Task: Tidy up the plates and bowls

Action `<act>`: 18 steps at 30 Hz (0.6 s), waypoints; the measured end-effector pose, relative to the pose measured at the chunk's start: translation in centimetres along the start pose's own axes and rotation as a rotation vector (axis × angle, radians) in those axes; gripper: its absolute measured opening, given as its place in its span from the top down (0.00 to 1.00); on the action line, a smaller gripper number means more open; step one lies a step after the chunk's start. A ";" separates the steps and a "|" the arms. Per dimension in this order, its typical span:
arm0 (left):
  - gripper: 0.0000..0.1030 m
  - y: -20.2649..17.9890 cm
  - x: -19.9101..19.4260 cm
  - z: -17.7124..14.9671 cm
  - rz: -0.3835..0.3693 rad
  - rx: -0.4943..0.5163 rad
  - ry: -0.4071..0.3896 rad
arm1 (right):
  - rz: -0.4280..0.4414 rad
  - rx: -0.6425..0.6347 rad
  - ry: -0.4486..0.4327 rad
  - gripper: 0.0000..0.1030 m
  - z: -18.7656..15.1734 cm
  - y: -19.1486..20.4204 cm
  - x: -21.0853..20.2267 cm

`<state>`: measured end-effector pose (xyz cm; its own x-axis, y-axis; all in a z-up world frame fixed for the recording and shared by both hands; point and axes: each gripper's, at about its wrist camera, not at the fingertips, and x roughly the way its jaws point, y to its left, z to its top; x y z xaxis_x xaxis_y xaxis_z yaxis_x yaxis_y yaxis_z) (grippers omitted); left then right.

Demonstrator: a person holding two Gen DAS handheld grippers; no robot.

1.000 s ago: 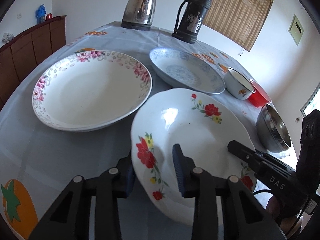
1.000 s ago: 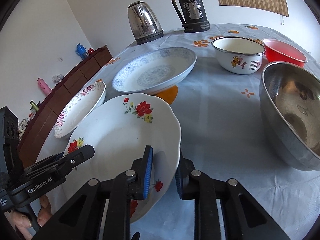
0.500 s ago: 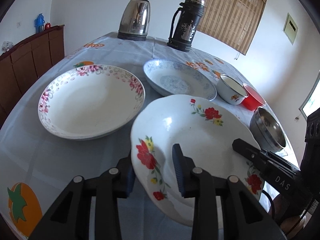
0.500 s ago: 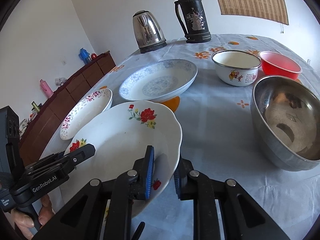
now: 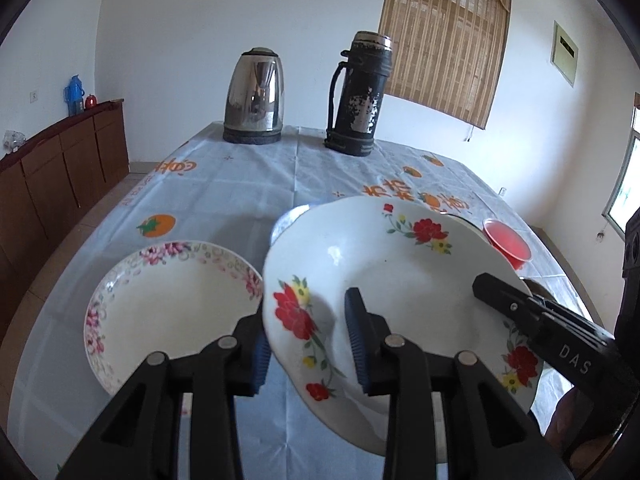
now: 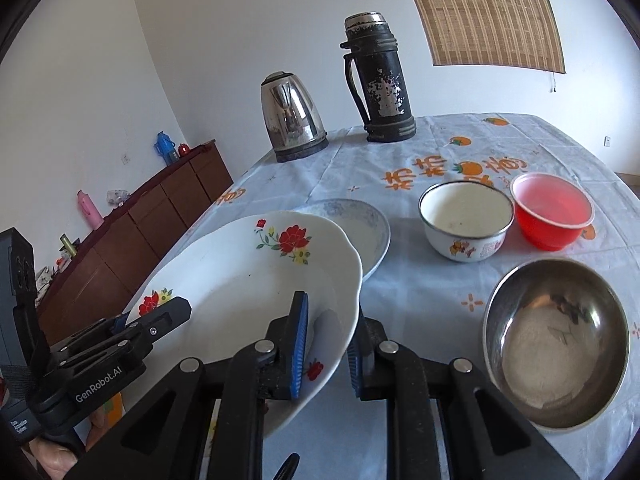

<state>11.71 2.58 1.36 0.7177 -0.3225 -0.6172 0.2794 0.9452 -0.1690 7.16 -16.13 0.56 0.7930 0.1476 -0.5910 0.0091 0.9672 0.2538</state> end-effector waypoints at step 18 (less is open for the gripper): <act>0.70 0.4 10.5 4.2 0.059 -0.035 0.080 | -0.090 0.081 0.063 0.81 4.2 -2.7 9.7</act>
<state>22.04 -0.60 -1.99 0.6783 -0.2623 -0.6864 0.2144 0.9641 -0.1567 17.39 -18.20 -2.66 0.7471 0.0757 -0.6604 0.1300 0.9577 0.2568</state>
